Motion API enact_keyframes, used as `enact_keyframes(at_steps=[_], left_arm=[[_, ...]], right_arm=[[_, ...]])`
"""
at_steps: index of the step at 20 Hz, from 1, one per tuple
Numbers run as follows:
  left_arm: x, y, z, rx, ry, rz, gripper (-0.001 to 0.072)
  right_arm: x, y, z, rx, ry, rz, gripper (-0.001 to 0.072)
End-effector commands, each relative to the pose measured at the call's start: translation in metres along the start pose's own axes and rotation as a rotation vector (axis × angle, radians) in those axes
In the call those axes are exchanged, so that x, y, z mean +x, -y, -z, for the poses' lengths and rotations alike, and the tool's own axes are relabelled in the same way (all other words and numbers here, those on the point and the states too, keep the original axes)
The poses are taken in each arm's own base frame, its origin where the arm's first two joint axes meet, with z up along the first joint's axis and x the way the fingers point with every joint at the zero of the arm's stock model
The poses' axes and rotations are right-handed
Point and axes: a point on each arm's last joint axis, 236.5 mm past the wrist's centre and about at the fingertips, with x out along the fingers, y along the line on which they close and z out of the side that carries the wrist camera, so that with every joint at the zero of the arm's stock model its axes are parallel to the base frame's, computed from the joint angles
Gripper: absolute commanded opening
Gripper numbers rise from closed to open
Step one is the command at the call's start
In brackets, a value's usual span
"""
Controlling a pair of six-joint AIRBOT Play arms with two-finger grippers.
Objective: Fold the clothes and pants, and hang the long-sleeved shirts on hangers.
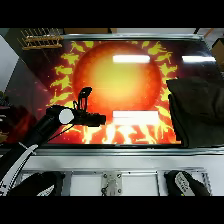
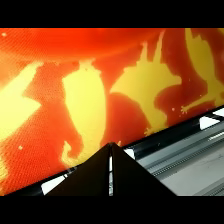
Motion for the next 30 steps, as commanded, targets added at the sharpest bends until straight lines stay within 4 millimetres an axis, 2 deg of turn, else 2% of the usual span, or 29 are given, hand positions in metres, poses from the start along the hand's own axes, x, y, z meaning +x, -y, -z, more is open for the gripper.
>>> enact_keyframes(at_steps=[1, 4, 7, 8, 9, 10, 12, 14, 15, 16, 17, 18, 19, 20, 22, 24, 26, 28, 30], left_arm=[[0.000, 0.000, 0.001, 0.003, -0.005, 0.000, 0.0004], [0.000, -0.001, 0.006, 0.008, -0.025, -0.005, 0.0004], [0.000, -0.002, 0.009, 0.014, -0.037, -0.008, 0.0004], [0.000, -0.002, 0.010, 0.014, -0.042, -0.009, 0.0004], [0.000, -0.002, 0.011, 0.013, -0.048, -0.010, 0.0004], [0.000, -0.003, 0.012, 0.013, -0.052, -0.011, 0.0004], [0.000, -0.003, 0.012, 0.013, -0.053, -0.011, 0.0004], [0.000, -0.003, 0.012, 0.013, -0.052, -0.011, 0.0004], [0.000, -0.003, 0.012, 0.013, -0.052, -0.011, 0.0004], [0.000, -0.003, 0.012, 0.013, -0.052, -0.011, 0.0004], [0.000, -0.002, 0.012, 0.013, -0.049, -0.010, 0.0004], [0.000, -0.002, 0.011, 0.012, -0.049, -0.009, 0.0004], [0.000, -0.002, 0.011, 0.012, -0.048, -0.009, 0.0004], [0.000, -0.002, 0.011, 0.012, -0.048, -0.010, 0.0004], [0.000, -0.002, 0.010, 0.012, -0.045, -0.009, 0.0004], [0.000, -0.002, 0.010, 0.012, -0.044, -0.009, 0.0005], [0.000, -0.002, 0.011, 0.012, -0.045, -0.008, 0.0004], [0.000, -0.002, 0.011, 0.012, -0.045, -0.008, 0.0004], [0.000, -0.002, 0.010, 0.012, -0.044, -0.008, 0.0004]], right_arm=[[0.042, 0.025, 0.046, 0.019, -0.096, 0.069, 0.0012], [0.061, 0.031, 0.062, 0.015, -0.137, 0.087, 0.0015], [0.065, 0.030, 0.053, 0.011, -0.096, 0.077, 0.0025], [0.065, 0.028, 0.049, -0.011, -0.081, 0.069, 0.0147], [0.065, 0.027, 0.046, -0.048, -0.066, 0.063, 0.0467], [0.064, 0.026, 0.042, -0.101, -0.052, 0.059, 0.0720], [0.051, 0.024, 0.023, -0.223, 0.006, 0.059, 0.0718], [0.019, 0.010, -0.008, -0.341, 0.114, 0.028, 0.0718], [0.000, -0.006, -0.017, -0.380, 0.164, -0.025, 0.0718], [-0.018, -0.031, -0.021, -0.403, 0.217, -0.116, 0.0718], [-0.038, -0.063, -0.016, -0.430, 0.264, -0.243, 0.0718], [-0.053, -0.094, -0.002, -0.476, 0.279, -0.368, 0.0718], [-0.068, -0.127, 0.023, -0.547, 0.257, -0.505, 0.0718], [-0.077, -0.149, 0.047, -0.610, 0.220, -0.595, 0.0718], [-0.082, -0.178, 0.093, -0.732, 0.143, -0.695, 0.0718], [-0.083, -0.192, 0.125, -0.828, 0.092, -0.732, 0.0716], [-0.085, -0.202, 0.145, -0.884, 0.060, -0.759, 0.0713], [-0.085, -0.206, 0.153, -0.908, 0.044, -0.769, 0.0712], [-0.084, -0.206, 0.154, -0.908, 0.040, -0.769, 0.0708]])
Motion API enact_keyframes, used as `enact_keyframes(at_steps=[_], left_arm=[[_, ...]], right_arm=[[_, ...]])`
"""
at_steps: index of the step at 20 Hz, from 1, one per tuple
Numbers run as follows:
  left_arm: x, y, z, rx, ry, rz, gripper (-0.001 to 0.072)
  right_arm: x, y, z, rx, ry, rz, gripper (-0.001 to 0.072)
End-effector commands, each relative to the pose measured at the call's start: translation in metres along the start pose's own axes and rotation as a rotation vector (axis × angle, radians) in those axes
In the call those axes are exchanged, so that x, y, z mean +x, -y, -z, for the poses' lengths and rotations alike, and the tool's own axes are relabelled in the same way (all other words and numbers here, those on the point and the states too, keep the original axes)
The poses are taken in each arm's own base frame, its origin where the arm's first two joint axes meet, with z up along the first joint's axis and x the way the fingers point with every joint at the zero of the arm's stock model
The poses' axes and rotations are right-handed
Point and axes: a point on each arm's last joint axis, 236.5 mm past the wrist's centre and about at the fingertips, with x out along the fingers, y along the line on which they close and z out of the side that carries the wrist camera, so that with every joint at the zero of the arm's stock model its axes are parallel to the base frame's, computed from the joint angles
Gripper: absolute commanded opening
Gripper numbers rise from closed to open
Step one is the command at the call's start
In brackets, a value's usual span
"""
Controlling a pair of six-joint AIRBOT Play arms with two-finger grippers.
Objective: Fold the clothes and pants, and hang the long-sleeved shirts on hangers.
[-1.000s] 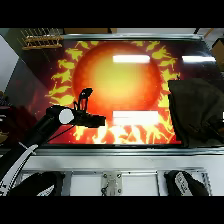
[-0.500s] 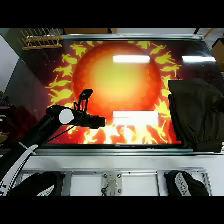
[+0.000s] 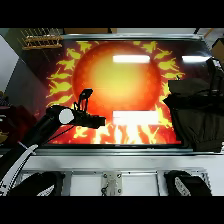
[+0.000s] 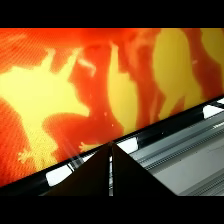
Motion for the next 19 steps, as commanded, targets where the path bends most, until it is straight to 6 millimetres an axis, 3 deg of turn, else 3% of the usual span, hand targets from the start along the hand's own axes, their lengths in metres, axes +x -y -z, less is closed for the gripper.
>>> enact_keyframes(at_steps=[1, 2, 3, 4, 5, 19], left_arm=[[0.0001, 0.0001, -0.0001, -0.001, 0.000, 0.000, 0.0005], [0.0001, 0.0001, -0.0001, -0.001, 0.000, 0.000, 0.0004], [0.0001, 0.0002, 0.0000, 0.000, 0.000, 0.000, 0.0004], [0.0001, 0.0001, -0.0002, -0.001, 0.001, 0.000, 0.0004], [0.0001, 0.0001, -0.0002, -0.001, 0.001, 0.000, 0.0004], [0.0000, -0.0005, -0.0006, -0.002, 0.002, 0.000, 0.0004]], right_arm=[[0.0050, -0.0163, 0.0035, -0.030, -0.016, -0.044, 0.0708], [0.0050, -0.0166, 0.0035, -0.030, -0.016, -0.046, 0.0705], [0.0050, -0.0166, 0.0035, -0.030, -0.016, -0.046, 0.0601], [0.0050, -0.0166, 0.0035, -0.030, -0.016, -0.046, 0.0238], [0.0050, -0.0164, 0.0034, -0.028, -0.016, -0.045, 0.0023], [0.0051, -0.0164, 0.0034, -0.029, -0.016, -0.046, 0.0020]])
